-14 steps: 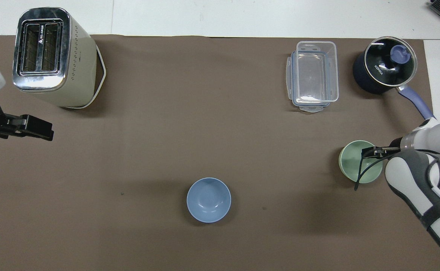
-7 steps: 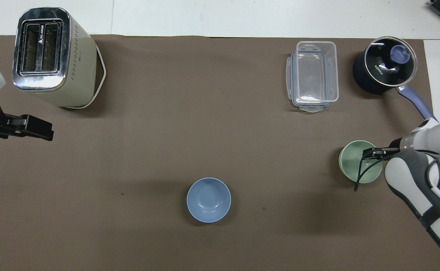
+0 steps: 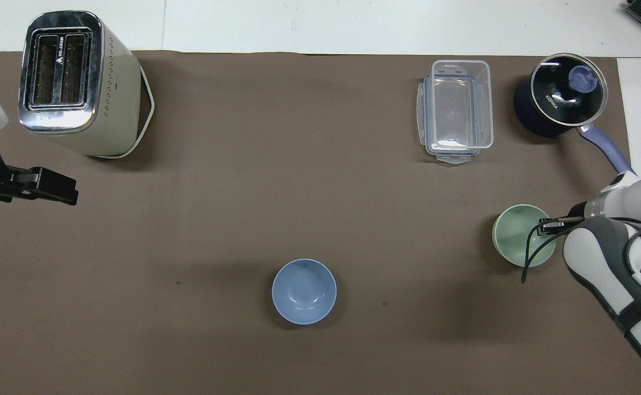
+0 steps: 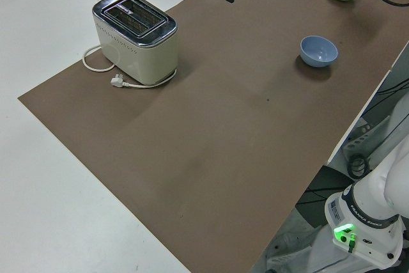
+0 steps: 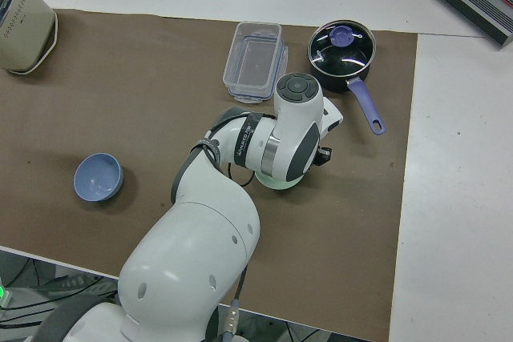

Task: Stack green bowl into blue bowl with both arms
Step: 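Lift the green bowl with the right gripper toward the blue bowl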

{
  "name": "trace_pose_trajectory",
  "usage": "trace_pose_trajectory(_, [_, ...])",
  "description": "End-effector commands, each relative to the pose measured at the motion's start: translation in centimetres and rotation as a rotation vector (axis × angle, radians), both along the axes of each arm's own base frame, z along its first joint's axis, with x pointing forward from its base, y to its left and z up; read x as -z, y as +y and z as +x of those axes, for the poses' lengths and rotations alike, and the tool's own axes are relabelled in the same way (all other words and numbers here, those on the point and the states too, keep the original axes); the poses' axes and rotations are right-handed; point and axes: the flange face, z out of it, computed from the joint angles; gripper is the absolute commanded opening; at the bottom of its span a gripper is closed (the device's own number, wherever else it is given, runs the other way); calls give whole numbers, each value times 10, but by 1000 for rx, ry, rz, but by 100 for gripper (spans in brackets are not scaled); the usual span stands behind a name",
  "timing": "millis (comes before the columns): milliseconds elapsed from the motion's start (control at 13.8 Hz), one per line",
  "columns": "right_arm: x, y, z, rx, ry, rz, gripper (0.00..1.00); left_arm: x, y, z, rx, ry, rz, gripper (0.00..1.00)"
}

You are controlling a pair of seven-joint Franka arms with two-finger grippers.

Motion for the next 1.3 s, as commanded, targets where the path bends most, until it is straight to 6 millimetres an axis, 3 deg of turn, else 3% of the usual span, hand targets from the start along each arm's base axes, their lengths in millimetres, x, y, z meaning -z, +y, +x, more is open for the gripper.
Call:
trace_pose_trajectory(0, [-13, -3, 2, -21, -4, 10, 8, -1, 3, 0, 2, 8, 21, 100])
trace_pose_trajectory(72, [-17, -2, 3, -21, 2, 11, 0, -1, 3, 0, 2, 8, 21, 100])
trace_pose_trajectory(434, [-71, 18, 3, 6, 19, 78, 0, -1, 3, 0, 2, 8, 21, 100])
trace_pose_trajectory(651, [-108, 52, -7, -40, 3, 91, 0, -1, 3, 0, 2, 8, 21, 100])
trace_pose_trajectory(867, [-143, 94, -20, -81, -12, 156, 0, -1, 3, 0, 2, 8, 21, 100])
trace_pose_trajectory(1229, [-156, 215, -31, -148, -24, 143, 0, -1, 3, 0, 2, 8, 21, 100])
